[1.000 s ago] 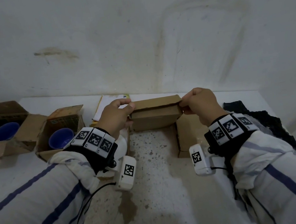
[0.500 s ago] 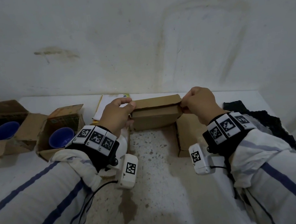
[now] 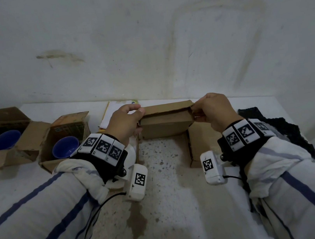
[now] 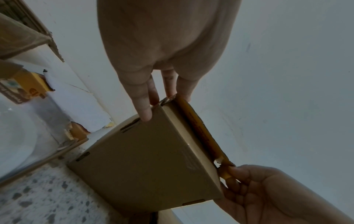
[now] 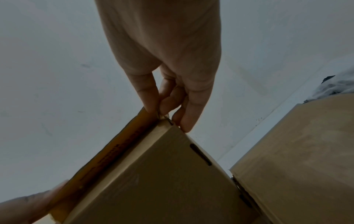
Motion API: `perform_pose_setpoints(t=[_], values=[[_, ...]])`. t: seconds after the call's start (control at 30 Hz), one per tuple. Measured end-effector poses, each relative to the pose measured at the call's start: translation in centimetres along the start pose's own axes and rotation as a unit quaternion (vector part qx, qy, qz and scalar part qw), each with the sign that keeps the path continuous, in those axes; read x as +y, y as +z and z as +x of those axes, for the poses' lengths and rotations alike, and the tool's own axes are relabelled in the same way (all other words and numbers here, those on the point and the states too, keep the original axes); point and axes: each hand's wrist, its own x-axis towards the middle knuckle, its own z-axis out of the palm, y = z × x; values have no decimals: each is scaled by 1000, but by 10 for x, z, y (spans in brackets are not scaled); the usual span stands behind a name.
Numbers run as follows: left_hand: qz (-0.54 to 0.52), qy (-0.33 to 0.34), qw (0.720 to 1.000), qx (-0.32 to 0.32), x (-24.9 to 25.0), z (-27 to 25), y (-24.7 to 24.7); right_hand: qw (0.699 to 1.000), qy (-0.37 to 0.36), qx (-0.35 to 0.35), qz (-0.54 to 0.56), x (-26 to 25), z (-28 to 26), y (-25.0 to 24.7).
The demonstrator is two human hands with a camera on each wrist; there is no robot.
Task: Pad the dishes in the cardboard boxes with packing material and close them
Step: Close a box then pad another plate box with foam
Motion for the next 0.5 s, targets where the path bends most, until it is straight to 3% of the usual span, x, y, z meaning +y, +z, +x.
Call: perform_pose_setpoints(t=[0.13,0.33,0.5], values=[[-3,1,1000,1,-1,2,0,1000,-12,-3,-12,0,0,0],[-6,-13,1000,2,2,0,3,984,-66,43,-160,5,3,0],[-24,-26,999,-20,8,-6,1,996,-40,21,-74,8,0,-2]])
